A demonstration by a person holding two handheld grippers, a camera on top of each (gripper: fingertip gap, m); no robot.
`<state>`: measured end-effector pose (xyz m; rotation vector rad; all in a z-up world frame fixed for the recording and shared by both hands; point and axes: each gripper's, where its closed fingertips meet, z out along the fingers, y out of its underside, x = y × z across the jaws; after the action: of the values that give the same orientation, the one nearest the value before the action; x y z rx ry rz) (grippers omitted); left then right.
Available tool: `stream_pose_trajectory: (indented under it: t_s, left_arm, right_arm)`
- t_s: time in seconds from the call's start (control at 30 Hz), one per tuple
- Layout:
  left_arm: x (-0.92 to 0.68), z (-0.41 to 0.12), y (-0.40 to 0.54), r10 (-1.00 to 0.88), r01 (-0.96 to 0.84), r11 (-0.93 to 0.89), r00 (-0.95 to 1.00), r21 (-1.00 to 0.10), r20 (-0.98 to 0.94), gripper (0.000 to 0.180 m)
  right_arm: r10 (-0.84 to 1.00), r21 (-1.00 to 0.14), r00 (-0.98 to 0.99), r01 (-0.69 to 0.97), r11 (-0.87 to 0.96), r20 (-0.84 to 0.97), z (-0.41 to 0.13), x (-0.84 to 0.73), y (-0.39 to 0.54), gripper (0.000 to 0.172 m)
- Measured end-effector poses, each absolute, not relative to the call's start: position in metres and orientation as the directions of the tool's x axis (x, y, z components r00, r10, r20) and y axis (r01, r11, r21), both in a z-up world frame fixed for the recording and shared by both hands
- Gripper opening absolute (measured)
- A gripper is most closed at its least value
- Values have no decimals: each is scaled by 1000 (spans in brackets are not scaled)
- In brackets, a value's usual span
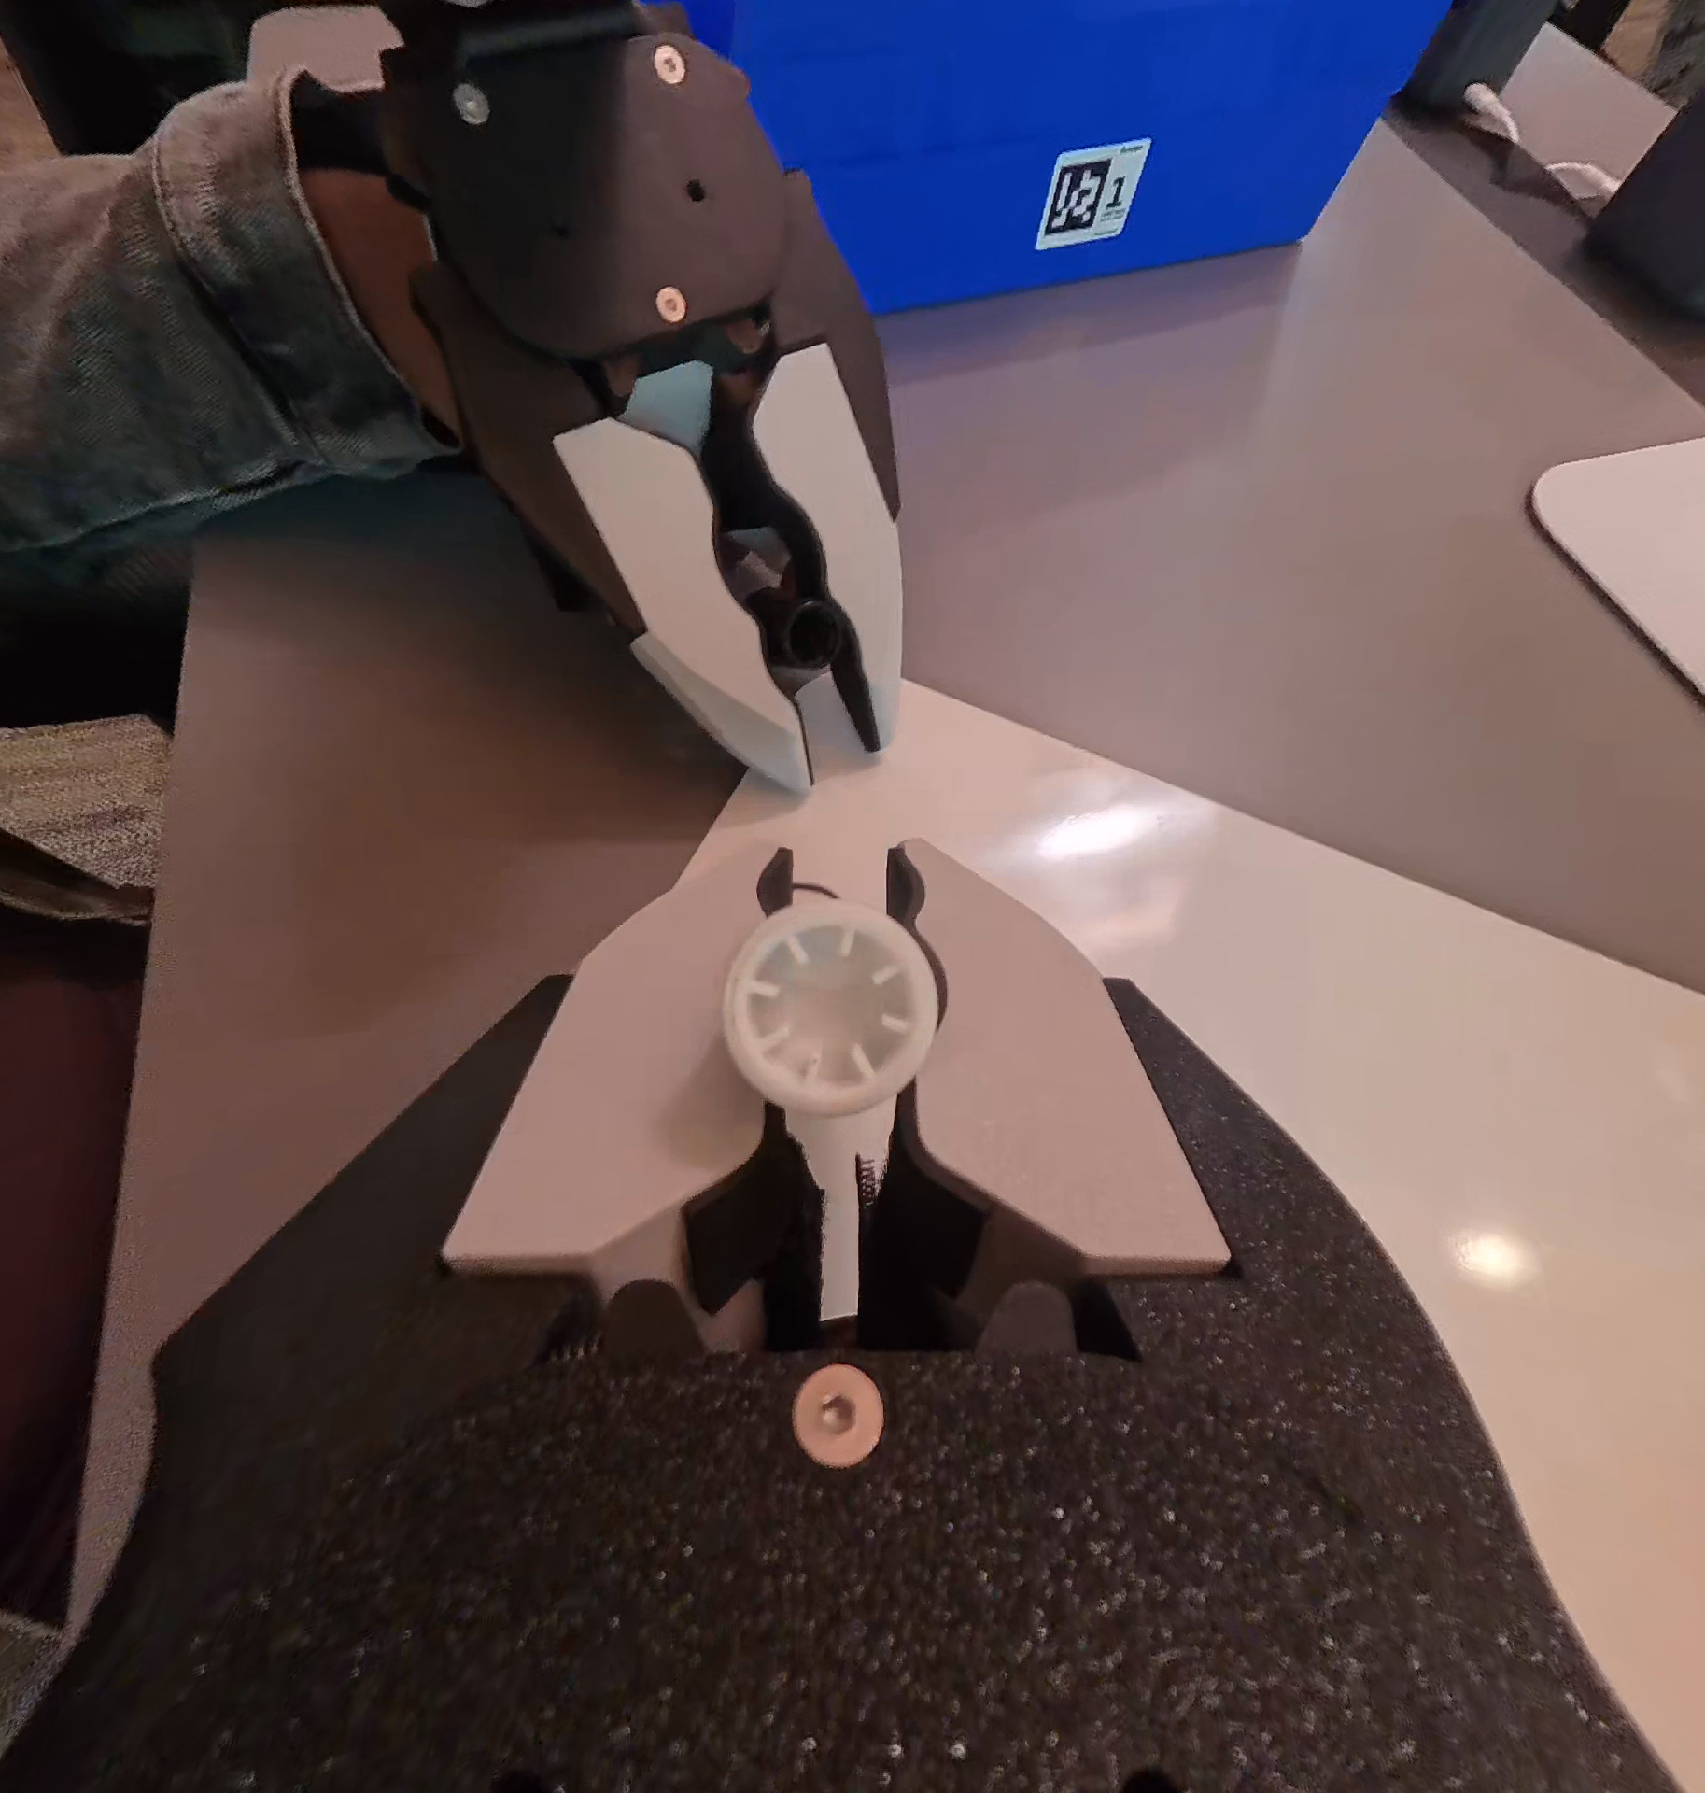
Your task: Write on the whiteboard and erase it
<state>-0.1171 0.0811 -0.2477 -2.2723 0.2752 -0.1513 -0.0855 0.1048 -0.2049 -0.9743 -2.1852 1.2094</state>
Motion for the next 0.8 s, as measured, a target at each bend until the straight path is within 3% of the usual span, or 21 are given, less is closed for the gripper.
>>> stream_pose_trajectory:
  t_s: [0.8]
  left_arm:
    - [-116,-248,81,-252,-145,-639,967,-755,27,20]
  right_arm:
    - [804,-860,-591,375,345,65,-205,-83,122,19]
